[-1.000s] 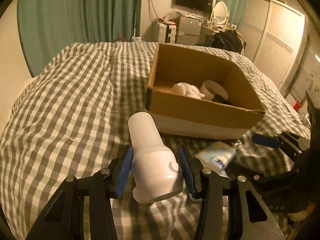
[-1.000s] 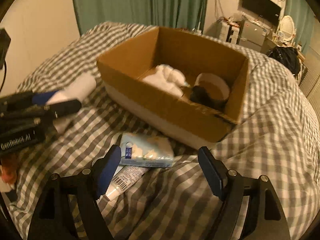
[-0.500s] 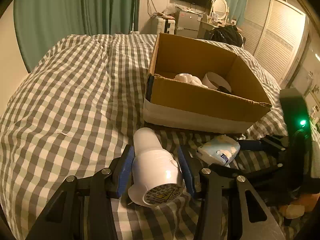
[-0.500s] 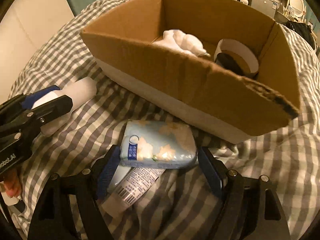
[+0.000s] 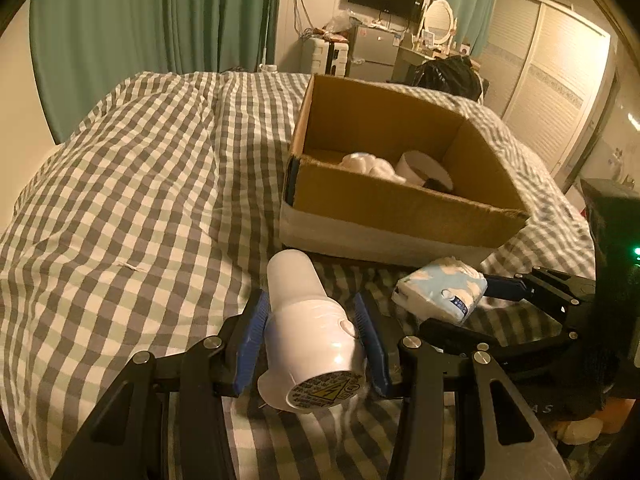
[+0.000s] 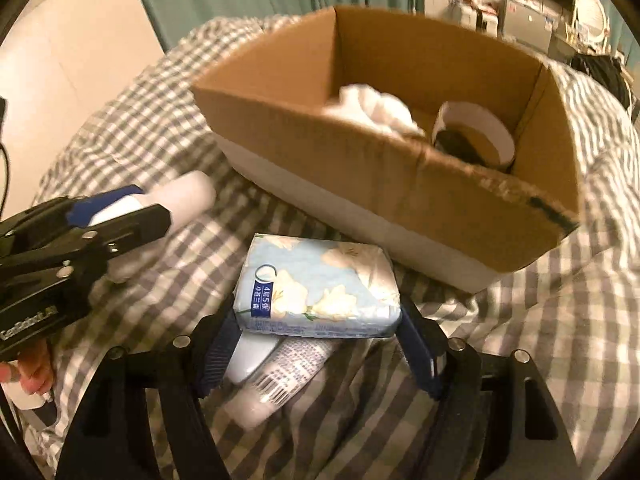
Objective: Organize objects
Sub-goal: 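Grasp the tissue pack with the right gripper, then drop the hair dryer into the box with the left gripper while the right drops the tissue pack in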
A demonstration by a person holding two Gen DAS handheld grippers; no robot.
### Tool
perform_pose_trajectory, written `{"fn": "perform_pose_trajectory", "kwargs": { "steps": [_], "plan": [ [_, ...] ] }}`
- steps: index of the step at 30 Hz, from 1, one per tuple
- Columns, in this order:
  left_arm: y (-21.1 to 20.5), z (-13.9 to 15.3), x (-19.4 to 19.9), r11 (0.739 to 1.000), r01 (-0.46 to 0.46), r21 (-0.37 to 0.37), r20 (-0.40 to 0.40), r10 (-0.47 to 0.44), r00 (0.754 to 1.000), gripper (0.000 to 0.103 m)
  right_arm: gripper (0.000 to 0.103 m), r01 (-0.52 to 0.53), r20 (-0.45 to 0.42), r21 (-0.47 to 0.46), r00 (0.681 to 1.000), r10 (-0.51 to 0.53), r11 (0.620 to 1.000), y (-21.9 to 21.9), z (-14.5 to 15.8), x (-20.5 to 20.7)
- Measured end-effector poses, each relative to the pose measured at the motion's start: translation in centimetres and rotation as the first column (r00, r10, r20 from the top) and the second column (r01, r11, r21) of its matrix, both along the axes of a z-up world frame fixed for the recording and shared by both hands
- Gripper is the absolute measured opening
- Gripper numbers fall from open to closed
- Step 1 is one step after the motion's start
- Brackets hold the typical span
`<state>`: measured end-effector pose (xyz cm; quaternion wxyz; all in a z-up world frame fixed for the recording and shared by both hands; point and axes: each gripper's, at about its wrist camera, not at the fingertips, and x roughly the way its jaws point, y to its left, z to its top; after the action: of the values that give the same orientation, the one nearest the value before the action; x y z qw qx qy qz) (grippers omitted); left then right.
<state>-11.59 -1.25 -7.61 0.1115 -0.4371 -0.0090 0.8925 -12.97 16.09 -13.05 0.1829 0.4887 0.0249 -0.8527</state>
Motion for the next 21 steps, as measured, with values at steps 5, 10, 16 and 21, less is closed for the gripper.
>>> {"fn": "perform_pose_trajectory", "kwargs": {
  "steps": [5,10,16,21],
  "plan": [
    [-0.3,1.7,0.8,1.000,-0.003,0.023,-0.021,0.003,1.000,0.046,0.073,-0.012,-0.076,0.001,0.997,0.012,1.000,0.0,2.4,1.1],
    [-0.3,4.6,1.2,0.999,0.005,0.049,-0.072,-0.001,0.997,0.047,0.072,-0.024,-0.155,-0.007,0.988,0.023,1.000,0.5,5.6,2.6],
    [1.6,9.6,-0.5,0.999,0.046,0.011,-0.212,-0.043,0.976,0.047,0.072,-0.027,-0.271,0.015,0.962,0.030,1.000,0.2,9.5,2.5],
    [3.9,11.0,-4.7,0.996,0.084,-0.037,-0.245,-0.091,0.965,0.047,0.073,0.022,-0.334,0.018,0.943,-0.015,1.000,1.9,11.9,-0.3]
  ]
}}
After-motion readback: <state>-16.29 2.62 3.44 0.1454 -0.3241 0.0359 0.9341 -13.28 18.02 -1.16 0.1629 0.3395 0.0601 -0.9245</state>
